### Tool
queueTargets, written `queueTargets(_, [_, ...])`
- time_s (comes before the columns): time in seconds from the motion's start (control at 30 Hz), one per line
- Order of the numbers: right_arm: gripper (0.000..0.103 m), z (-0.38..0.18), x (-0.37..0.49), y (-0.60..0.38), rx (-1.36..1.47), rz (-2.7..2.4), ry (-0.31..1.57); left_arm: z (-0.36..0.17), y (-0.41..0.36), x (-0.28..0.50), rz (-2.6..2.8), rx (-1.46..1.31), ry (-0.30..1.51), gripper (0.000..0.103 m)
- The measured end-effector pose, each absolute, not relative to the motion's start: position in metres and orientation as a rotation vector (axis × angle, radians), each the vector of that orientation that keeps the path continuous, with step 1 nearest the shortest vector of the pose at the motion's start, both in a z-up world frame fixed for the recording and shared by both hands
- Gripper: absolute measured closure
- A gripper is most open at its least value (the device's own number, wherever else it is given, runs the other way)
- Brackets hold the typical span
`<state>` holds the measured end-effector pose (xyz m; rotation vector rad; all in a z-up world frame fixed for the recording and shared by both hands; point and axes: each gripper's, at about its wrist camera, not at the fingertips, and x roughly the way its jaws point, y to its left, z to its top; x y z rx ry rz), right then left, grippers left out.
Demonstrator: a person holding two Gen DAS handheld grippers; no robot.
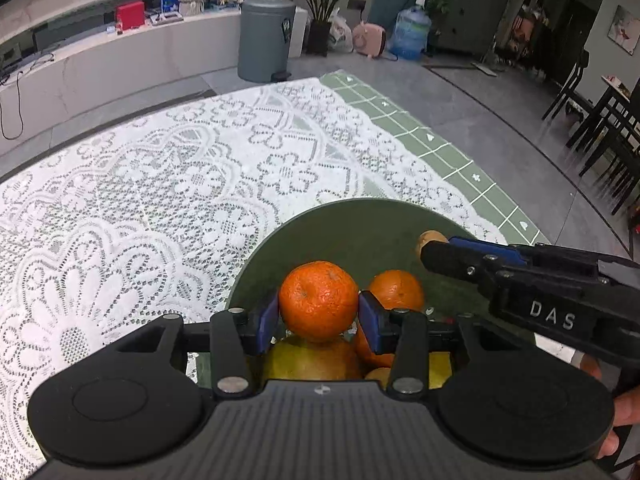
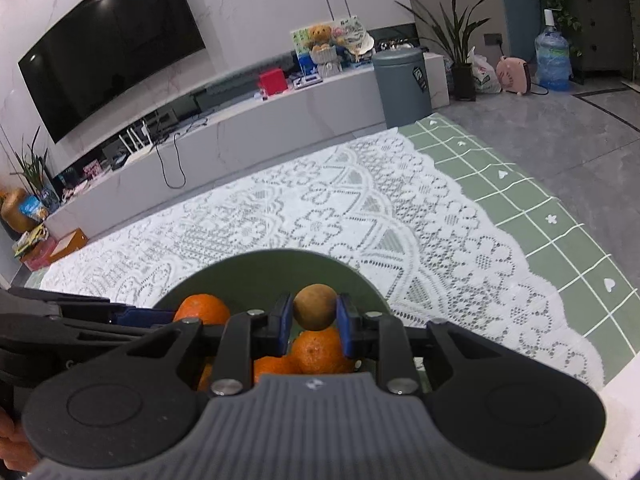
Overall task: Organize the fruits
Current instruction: 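Lower and release the orange from the left gripper while the right gripper releases the tan fruit into the colander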
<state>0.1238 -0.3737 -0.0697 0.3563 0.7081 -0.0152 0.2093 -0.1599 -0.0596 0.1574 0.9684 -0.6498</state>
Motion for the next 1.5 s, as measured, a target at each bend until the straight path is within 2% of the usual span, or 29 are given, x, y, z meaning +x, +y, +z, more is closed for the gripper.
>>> queueTargets(0.4, [0.083, -0.077, 0.13, -0.373, 0.357, -0.021, 0.735, -0.068, -0.173, 0.221, -0.65, 0.218, 1.02, 0.054])
queueTargets(0.63, [0.083, -0.08, 0.138, -0.371, 0.335, -0.032, 0.74, -0.072, -0.182, 0.216, -0.653, 0.31, 0.979, 0.052])
queueTargets(0.8, [0.083, -0.081, 0.139, -0.367, 0.309, -0.022, 0.74, -0.068, -0.174, 0.218, -0.643, 0.291, 0.973, 0.051])
queueTargets(1.07, [0.083, -0.077, 0.138, -0.363, 0.287, -0.013, 0.711, -0.05, -0.156, 0.212, -0.64, 0.204, 0.93, 0.044])
queueTargets(1.5, [0.082, -0.083, 0.149, -0.344, 0.142, -0.023, 0.751, -0.025, -0.127, 0.196, -0.587, 0.091, 0.853, 0.04])
